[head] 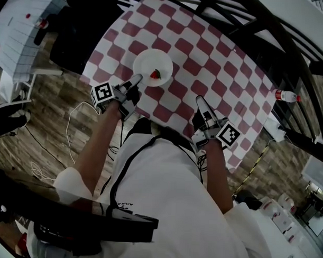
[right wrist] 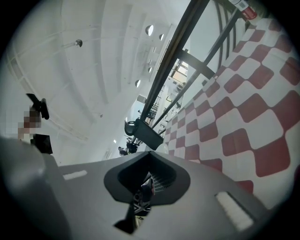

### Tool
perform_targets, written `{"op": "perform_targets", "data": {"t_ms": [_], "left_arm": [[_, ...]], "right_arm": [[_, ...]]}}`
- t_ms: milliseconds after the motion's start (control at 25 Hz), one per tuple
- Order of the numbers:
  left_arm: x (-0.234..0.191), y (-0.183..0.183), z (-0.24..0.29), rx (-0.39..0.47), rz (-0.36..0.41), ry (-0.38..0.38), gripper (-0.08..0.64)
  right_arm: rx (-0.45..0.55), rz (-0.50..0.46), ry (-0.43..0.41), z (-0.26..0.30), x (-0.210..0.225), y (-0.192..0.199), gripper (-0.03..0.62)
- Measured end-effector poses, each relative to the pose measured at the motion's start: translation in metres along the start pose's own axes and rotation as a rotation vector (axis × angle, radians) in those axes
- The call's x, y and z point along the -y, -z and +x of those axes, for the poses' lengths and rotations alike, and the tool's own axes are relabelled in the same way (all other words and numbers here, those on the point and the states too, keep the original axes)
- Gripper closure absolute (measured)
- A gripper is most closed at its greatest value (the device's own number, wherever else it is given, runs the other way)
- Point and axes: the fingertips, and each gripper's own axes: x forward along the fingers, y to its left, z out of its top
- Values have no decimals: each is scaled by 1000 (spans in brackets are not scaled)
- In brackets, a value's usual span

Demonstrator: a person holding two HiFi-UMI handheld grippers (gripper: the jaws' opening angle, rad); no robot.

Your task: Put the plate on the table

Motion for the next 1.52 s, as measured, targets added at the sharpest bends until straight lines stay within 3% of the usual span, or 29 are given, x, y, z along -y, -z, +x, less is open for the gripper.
{"op": "perform_targets", "data": {"t_ms": [520,680,1520], "left_arm": [[-41,-21,-26,108,-5,-11,537],[-60,-28,-32,127,-16,-69,537],[-106,-49,-36,157,14,-108,537]], "right_arm": [[-108,11,-2,14,18,19,584],[-133,-2,3,21,21,18,586],[-184,-2,43,32,36,32,584]]}}
